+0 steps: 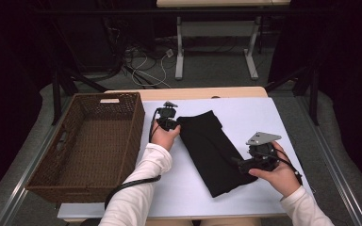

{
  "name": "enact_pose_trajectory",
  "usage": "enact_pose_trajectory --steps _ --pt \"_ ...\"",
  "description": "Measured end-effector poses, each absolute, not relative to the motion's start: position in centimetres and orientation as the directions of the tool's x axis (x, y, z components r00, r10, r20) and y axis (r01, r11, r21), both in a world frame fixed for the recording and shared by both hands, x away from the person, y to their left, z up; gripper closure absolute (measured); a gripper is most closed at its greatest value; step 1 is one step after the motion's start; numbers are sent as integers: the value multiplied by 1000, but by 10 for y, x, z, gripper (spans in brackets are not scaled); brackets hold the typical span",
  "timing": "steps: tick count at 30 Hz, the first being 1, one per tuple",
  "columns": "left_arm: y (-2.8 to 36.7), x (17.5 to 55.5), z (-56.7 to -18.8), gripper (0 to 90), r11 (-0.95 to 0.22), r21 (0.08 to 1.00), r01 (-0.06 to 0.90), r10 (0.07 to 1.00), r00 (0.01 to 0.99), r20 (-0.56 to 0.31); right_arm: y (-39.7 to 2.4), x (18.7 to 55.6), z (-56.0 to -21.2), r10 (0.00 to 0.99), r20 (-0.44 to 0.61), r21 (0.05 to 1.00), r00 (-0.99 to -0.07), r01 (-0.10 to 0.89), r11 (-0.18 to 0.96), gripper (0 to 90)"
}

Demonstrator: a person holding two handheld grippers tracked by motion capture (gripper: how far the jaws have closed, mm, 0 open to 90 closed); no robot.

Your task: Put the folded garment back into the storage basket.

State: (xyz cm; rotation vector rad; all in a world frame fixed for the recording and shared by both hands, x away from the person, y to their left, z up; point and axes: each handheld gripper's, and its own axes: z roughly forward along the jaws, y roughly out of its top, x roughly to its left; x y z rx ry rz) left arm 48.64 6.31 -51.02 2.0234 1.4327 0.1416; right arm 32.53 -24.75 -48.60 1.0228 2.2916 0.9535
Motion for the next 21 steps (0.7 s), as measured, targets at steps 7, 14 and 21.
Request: enact_pose_trajectory --steps 7,14,21 --pt "79 506 -502 839 -180 568 803 893 375 -248 -235 326 -485 741 -124 730 -660 446 518 68" --pt "80 528 -497 840 -165 574 802 899 361 -246 -226 327 -483 709 -122 730 -694 422 538 25" --pt "75 534 -494 841 -169 581 796 895 371 -249 -222 327 -487 662 -150 691 -734 401 601 116"
